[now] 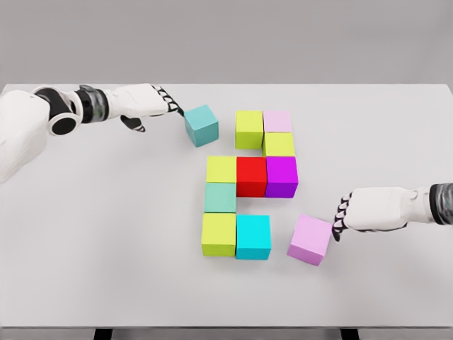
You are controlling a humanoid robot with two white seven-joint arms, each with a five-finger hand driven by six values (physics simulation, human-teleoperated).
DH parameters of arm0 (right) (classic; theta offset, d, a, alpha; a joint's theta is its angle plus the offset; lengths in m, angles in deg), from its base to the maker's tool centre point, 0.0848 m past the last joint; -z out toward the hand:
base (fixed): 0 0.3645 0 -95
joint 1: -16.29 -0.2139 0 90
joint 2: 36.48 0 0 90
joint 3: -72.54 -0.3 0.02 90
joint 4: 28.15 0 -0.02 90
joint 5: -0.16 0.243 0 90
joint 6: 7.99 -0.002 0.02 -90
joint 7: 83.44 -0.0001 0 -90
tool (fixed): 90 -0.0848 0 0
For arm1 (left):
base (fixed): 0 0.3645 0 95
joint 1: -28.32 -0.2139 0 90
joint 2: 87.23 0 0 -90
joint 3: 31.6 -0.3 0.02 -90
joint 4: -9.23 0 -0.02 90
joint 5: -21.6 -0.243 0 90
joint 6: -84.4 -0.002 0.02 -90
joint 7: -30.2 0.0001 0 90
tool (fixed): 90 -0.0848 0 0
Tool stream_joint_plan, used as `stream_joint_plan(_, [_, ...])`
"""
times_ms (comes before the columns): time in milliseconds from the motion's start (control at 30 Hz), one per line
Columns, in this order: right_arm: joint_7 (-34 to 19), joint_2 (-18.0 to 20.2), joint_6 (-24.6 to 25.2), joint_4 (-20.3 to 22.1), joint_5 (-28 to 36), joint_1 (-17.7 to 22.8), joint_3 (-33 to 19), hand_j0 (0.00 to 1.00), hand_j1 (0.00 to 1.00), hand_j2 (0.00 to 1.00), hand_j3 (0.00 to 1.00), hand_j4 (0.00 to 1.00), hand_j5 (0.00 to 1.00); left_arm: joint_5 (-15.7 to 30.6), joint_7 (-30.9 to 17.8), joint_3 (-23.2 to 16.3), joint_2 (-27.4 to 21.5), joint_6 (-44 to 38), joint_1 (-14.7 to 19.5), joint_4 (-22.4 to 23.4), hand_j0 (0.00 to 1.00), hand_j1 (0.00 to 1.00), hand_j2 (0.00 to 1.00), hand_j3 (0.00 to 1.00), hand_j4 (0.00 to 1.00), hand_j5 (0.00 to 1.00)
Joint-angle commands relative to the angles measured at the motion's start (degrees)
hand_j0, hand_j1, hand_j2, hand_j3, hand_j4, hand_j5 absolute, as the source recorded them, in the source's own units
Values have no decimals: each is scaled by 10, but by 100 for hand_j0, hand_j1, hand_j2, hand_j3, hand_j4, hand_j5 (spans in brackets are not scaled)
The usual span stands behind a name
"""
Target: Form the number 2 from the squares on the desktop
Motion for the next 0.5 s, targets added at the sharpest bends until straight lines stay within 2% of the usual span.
stream_joint_plan(0, [0, 1, 1, 0, 22, 0, -1, 60, 60, 60, 60, 60, 60, 2, 0, 1, 6, 0, 0, 7, 89, 89, 89, 89, 89, 89])
stream_joint_plan(467, [11, 7, 1, -4, 60, 0, -3, 61, 61, 61, 61, 61, 61, 2, 0, 3, 23, 0, 4, 8, 89, 89, 89, 89, 89, 89])
